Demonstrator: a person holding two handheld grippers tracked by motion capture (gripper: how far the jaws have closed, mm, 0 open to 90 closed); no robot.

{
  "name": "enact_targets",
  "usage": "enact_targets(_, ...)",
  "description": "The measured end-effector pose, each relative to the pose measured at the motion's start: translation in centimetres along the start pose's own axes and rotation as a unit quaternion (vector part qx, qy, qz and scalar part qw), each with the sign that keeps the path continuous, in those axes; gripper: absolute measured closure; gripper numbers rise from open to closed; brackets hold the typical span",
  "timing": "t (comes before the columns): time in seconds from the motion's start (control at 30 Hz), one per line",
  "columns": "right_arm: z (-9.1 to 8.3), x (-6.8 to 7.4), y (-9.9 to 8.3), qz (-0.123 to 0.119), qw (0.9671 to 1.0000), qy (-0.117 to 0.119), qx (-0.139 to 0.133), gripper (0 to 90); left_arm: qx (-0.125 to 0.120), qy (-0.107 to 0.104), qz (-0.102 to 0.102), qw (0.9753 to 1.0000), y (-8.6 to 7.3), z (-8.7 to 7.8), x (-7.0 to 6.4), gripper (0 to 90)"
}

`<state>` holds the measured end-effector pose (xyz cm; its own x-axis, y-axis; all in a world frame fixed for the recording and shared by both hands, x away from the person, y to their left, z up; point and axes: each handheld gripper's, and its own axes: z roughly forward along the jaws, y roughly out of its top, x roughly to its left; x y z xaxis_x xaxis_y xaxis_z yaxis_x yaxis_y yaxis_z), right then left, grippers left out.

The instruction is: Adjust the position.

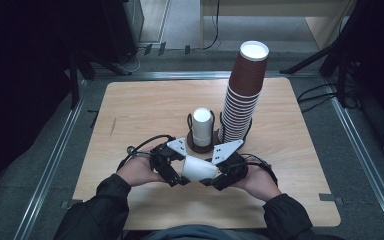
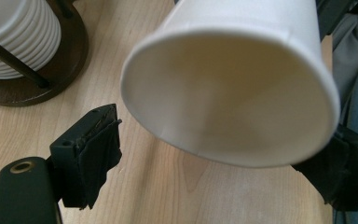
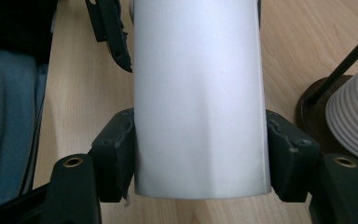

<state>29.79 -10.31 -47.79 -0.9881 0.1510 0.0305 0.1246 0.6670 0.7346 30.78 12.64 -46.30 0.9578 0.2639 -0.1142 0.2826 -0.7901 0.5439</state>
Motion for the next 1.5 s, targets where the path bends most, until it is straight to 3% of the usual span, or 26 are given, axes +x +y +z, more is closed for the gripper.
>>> enact_targets(0.23,-0.7,-0.4,-0.4,0.019,0.9995,0.012,-0.023,34.7,-0.033,-0.005,-0.009,0.9994,-0.2,-0.9,0.2,9.6)
enact_targets(0.37,-1.1,-0.7,-0.5,0.025,0.9989,0.011,-0.038,34.6,-0.055,-0.019,-0.018,0.9981,-0.4,-1.2,0.4,7.8)
enact_targets(0.53,-1.5,-0.8,-0.7,0.036,0.9978,0.022,-0.050,34.5,-0.098,-0.041,-0.028,0.9940,-0.6,-1.5,0.6,5.8)
enact_targets(0.67,-1.6,-0.8,-0.7,0.039,0.9968,0.031,-0.063,34.5,-0.118,-0.057,-0.033,0.9908,-0.5,-1.5,0.5,5.8)
enact_targets(0.8,-1.5,-0.7,-0.6,0.037,0.9958,0.042,-0.073,34.4,-0.128,-0.077,-0.038,0.9881,-0.2,-1.3,0.5,5.8)
enact_targets(0.9,-1.5,-0.6,-0.5,0.037,0.9951,0.051,-0.075,34.4,-0.131,-0.076,-0.032,0.9880,-0.1,-1.2,0.3,5.9)
enact_targets(1.03,-1.4,-0.5,-0.4,0.040,0.9938,0.061,-0.084,34.4,-0.147,-0.094,-0.046,0.9836,0.1,-1.3,0.3,7.5)
enact_targets(1.07,-1.3,-0.5,-0.4,0.041,0.9933,0.064,-0.087,34.4,-0.149,-0.092,-0.046,0.9835,0.1,-1.3,0.3,7.6)
enact_targets(1.27,-1.5,-0.5,-0.4,0.048,0.9916,0.073,-0.096,34.5,-0.166,-0.101,-0.046,0.9800,0.1,-1.7,0.4,18.8)
enact_targets(1.5,-1.6,-0.6,-0.4,0.049,0.9913,0.075,-0.096,34.9,-0.164,-0.108,-0.042,0.9796,0.0,-2.0,0.4,25.7)
